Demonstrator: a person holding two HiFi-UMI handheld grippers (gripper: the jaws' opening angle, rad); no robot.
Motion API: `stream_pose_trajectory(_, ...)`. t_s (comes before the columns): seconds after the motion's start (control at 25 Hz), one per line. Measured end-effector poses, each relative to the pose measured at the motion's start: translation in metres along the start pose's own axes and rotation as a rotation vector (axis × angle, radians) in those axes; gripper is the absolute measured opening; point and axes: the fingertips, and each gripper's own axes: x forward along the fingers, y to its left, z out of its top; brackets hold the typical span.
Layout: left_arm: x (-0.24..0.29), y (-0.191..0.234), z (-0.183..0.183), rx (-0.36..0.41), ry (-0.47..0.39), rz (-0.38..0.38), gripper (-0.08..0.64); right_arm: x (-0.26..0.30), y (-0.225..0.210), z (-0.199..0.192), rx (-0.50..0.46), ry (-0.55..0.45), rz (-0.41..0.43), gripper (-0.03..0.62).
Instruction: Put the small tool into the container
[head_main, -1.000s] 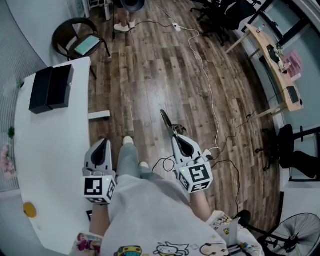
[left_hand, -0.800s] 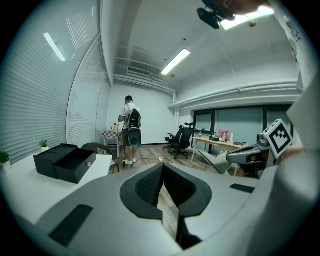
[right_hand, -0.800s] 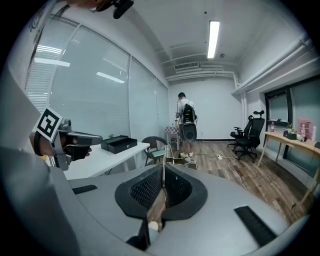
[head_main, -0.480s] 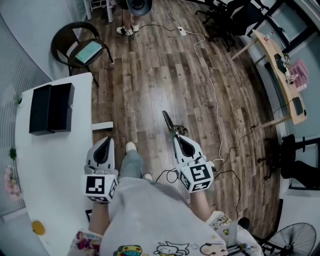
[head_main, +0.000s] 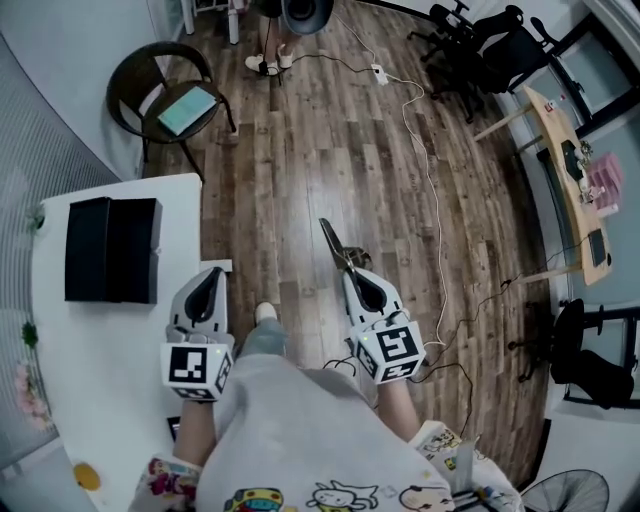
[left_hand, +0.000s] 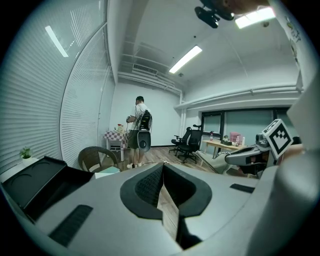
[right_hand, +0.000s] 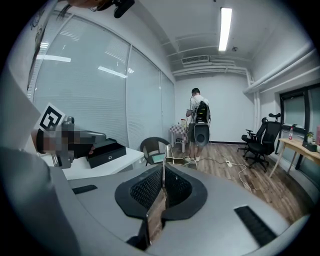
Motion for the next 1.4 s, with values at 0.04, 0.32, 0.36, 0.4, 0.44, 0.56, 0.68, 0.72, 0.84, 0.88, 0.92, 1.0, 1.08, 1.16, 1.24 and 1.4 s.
stream_pose_trajectory(0.04, 0.003, 0.007, 0.001, -0.003, 0.0, 0.004, 0.005, 0.008, 0.002, 0.003, -0.002, 0.005, 0.006, 0.003)
stream_pose_trajectory(0.32, 0.002, 0.05, 0.01, -0.033, -0.028, 0.076, 0.005, 0.059, 0.036, 0.027, -0.06, 0.021, 0.112, 0.002)
stream_pose_trajectory(0.36, 0.0, 0.056, 0.011, -0.049, -0.032, 0.094, 0.005, 0.065, 0.043, 0.032, -0.075, 0.024, 0.136, 0.002)
stream_pose_trajectory(0.4, -0.003, 0.061, 0.011, -0.064, -0.036, 0.113, 0.005, 0.071, 0.05, 0.037, -0.089, 0.027, 0.162, 0.003)
stream_pose_trajectory(0.44, -0.005, 0.068, 0.01, -0.078, -0.04, 0.134, 0.005, 0.077, 0.057, 0.041, -0.103, 0.028, 0.188, 0.003)
stream_pose_trajectory(0.56, -0.012, 0.088, 0.003, -0.125, -0.047, 0.198, 0.005, 0.102, 0.078, 0.05, -0.142, 0.029, 0.261, 0.002)
stream_pose_trajectory(0.68, -0.022, 0.102, -0.003, -0.153, -0.061, 0.27, 0.005, 0.122, 0.097, 0.058, -0.181, 0.021, 0.342, 0.003)
stream_pose_trajectory(0.72, -0.027, 0.104, -0.002, -0.159, -0.067, 0.297, 0.005, 0.125, 0.102, 0.063, -0.192, 0.016, 0.373, 0.003)
stream_pose_trajectory(0.84, -0.038, 0.119, 0.003, -0.179, -0.084, 0.382, 0.005, 0.145, 0.119, 0.079, -0.218, -0.002, 0.462, 0.003)
stream_pose_trajectory(0.88, -0.041, 0.127, 0.004, -0.186, -0.089, 0.413, 0.005, 0.155, 0.126, 0.084, -0.228, -0.008, 0.492, 0.003)
stream_pose_trajectory(0.92, -0.044, 0.135, 0.004, -0.194, -0.094, 0.448, 0.005, 0.167, 0.134, 0.09, -0.24, -0.014, 0.526, 0.003)
stream_pose_trajectory(1.0, -0.05, 0.152, 0.004, -0.213, -0.103, 0.534, 0.005, 0.192, 0.151, 0.102, -0.271, -0.023, 0.609, 0.003)
stream_pose_trajectory(1.08, -0.057, 0.167, 0.002, -0.234, -0.112, 0.63, 0.005, 0.216, 0.168, 0.11, -0.302, -0.026, 0.698, 0.003)
stream_pose_trajectory(1.16, -0.064, 0.179, 0.001, -0.252, -0.112, 0.723, 0.005, 0.236, 0.186, 0.118, -0.33, -0.024, 0.786, 0.003)
stream_pose_trajectory(1.24, -0.07, 0.192, 0.002, -0.272, -0.112, 0.817, 0.005, 0.255, 0.204, 0.128, -0.36, -0.021, 0.877, 0.002)
stream_pose_trajectory(1.4, -0.08, 0.206, 0.006, -0.312, -0.115, 1.012, 0.005, 0.288, 0.236, 0.142, -0.415, -0.008, 1.06, 0.003)
